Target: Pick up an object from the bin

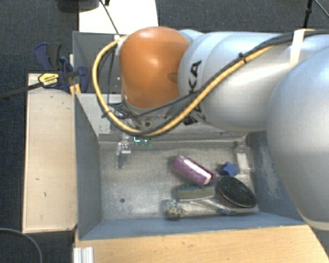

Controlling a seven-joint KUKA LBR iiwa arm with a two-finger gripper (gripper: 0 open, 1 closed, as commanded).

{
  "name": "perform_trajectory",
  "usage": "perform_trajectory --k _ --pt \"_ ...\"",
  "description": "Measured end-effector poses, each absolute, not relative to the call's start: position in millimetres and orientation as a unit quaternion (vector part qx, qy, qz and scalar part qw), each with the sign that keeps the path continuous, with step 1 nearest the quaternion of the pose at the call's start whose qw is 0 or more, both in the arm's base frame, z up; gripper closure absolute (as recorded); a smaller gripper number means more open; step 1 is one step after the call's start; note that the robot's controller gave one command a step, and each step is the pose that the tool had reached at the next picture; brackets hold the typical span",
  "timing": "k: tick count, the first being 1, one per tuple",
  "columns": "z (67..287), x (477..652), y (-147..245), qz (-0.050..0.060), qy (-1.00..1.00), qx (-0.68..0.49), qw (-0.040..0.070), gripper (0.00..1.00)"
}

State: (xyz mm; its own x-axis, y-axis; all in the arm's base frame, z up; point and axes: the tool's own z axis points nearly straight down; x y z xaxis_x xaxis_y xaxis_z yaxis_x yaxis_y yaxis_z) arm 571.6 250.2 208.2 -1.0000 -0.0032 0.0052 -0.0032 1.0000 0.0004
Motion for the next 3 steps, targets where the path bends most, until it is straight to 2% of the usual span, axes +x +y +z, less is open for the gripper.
perform_trajectory --k 1,2,3 --pt "86.8 486.4 205.6 0.002 -0.999 0.043 0.005 0.00" --pt "107.1 535.9 133.0 0.001 -0.994 0.108 -0.003 0.00" --pt "101.8 508.7 57.2 0.000 -0.974 0.227 -0.017 0.00"
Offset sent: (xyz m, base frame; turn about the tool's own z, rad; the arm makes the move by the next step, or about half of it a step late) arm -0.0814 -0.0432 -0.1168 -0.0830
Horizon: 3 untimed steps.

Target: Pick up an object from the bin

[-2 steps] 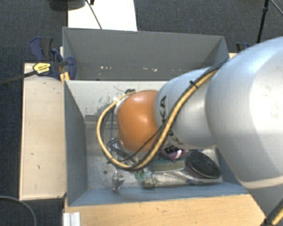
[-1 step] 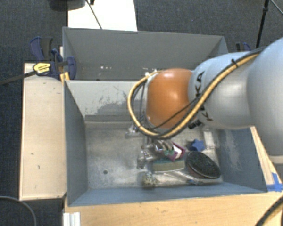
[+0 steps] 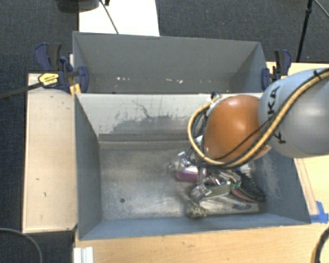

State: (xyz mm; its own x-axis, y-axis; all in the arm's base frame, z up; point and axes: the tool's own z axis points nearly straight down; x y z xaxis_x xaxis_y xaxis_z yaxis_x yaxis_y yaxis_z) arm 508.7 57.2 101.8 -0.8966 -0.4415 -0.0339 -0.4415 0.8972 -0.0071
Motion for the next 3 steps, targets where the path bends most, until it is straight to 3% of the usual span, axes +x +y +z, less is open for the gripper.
perform_trajectory --k 1,2,3 --pt "73.0 556.0 8.1 0.002 0.957 -0.290 0.005 0.00" --pt "72.8 573.6 -35.8 0.003 0.956 -0.293 0.005 0.00" --pt "75.7 575.7 -35.0 0.002 0.957 -0.292 0.008 1.00"
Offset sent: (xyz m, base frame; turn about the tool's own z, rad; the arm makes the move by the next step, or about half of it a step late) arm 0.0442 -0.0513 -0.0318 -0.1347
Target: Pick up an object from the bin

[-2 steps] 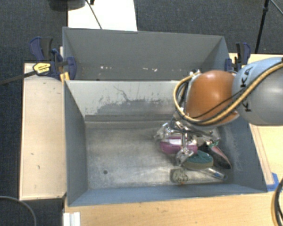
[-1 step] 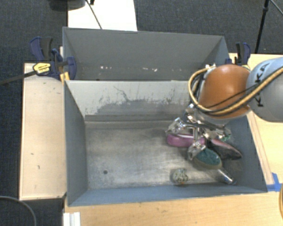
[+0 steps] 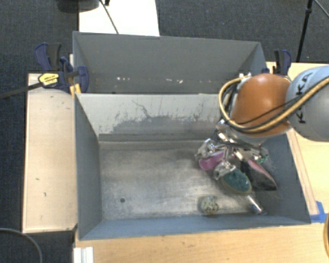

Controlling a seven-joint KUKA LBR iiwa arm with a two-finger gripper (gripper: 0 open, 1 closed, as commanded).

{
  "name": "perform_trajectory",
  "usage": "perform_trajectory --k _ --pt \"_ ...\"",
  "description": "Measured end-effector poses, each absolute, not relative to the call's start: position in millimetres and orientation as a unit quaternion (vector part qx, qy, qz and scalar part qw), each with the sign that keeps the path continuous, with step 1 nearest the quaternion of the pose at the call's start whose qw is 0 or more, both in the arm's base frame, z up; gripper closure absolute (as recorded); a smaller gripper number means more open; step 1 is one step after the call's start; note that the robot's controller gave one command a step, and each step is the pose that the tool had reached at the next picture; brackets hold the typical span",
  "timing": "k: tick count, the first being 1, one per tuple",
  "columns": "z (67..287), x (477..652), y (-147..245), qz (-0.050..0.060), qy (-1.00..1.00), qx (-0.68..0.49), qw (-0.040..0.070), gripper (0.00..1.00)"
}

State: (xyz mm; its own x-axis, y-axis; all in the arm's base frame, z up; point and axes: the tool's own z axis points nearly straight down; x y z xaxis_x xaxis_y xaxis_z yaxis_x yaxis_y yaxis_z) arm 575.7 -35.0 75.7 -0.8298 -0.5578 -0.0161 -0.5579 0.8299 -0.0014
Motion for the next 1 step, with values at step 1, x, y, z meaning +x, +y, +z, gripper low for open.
perform_trajectory --k 1 --pt "215.8 580.2 -27.9 -0.001 0.954 -0.298 0.005 1.00"
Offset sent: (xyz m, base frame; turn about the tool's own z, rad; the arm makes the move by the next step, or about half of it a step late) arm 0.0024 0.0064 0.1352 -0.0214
